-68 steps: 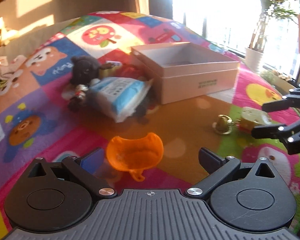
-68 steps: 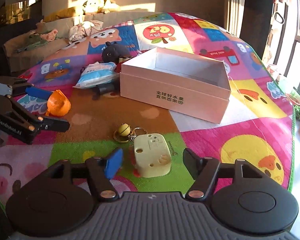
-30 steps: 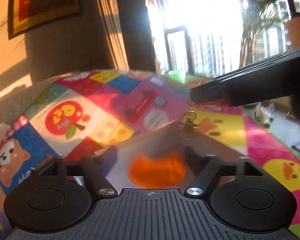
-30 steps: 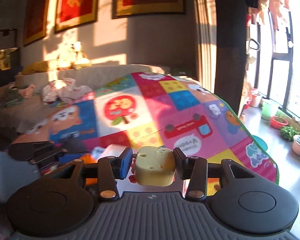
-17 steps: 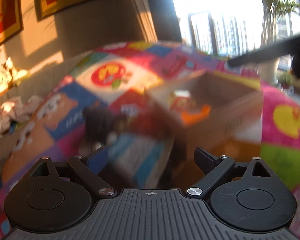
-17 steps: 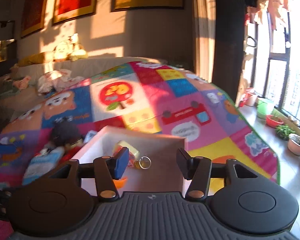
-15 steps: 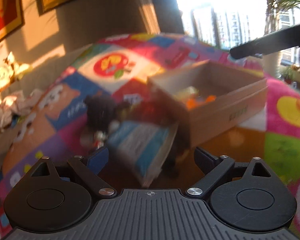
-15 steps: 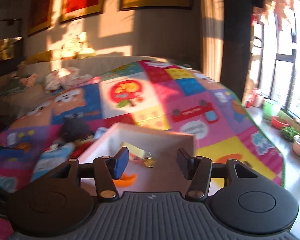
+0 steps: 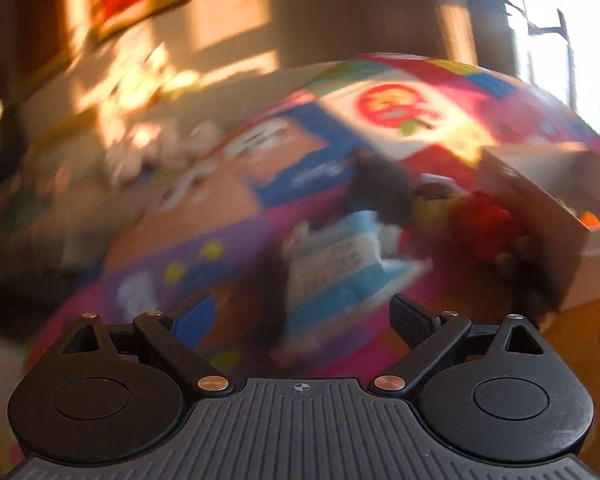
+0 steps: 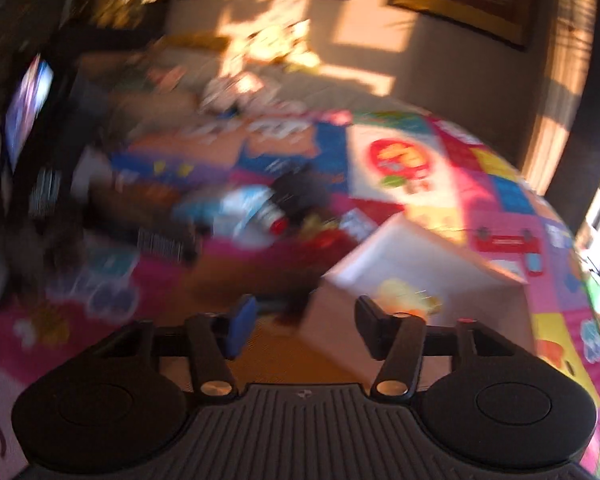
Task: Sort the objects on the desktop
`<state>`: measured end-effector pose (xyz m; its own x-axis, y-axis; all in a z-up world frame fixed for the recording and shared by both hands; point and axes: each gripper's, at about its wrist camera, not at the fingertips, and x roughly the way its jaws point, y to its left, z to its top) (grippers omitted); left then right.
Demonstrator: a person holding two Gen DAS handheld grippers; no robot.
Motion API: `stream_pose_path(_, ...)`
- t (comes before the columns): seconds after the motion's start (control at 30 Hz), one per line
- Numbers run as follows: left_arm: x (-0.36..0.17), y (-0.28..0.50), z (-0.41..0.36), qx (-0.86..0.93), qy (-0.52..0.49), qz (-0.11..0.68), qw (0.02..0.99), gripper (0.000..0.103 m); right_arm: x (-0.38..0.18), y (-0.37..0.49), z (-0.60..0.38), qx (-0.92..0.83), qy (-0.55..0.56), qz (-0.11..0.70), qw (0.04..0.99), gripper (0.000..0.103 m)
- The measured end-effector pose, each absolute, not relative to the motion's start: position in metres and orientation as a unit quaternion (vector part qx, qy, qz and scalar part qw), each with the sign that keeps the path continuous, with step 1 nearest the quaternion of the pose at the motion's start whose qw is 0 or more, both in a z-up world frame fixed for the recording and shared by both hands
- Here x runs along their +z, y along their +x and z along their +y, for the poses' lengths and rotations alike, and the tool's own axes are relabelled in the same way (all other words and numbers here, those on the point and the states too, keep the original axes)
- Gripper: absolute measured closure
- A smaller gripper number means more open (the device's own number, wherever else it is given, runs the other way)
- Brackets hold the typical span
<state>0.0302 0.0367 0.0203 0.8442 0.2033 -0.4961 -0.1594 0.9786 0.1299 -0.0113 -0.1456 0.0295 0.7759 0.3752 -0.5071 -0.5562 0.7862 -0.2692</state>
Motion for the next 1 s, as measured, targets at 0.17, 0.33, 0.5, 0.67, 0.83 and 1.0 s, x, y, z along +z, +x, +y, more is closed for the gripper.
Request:
stream_pose_path(0.17, 0.012, 0.015, 0.066, 0.071, -0.059, 0.275, 0.957, 0.003, 0.015, 0.008, -0.112, 0.25, -0.178, 0.262, 0.915, 0.05)
stream_pose_path(0.33, 0.011, 0.017, 0.069, 0.065, -0.077, 0.271, 0.957, 0.002, 0.005, 0.046, -0.09, 0.173, -0.127, 0.323, 0.922, 0.052)
stream_pose_path(0.5, 0.008, 0.018, 0.072, 0.062, -0.088, 0.268, 0.957, 0.002, -0.002, 0.052, -0.092, 0.152, -0.097, 0.338, 0.924, 0.07)
stream_pose_path(0.67, 0.009, 0.017, 0.072, 0.063, -0.089, 0.267, 0.957, 0.002, 0.005, 0.022, -0.125, 0.189, -0.097, 0.349, 0.913, 0.079)
stream_pose_path(0.83, 0.01, 0.017, 0.066, 0.064, -0.071, 0.267, 0.959, 0.002, 0.014, -0.017, -0.168, 0.258, -0.103, 0.354, 0.893, 0.08)
stream_pose_path(1.0, 0.011, 0.013, 0.06, 0.05, -0.057, 0.267, 0.961, 0.002, 0.036, -0.012, -0.223, 0.157, -0.052, 0.277, 0.947, 0.039)
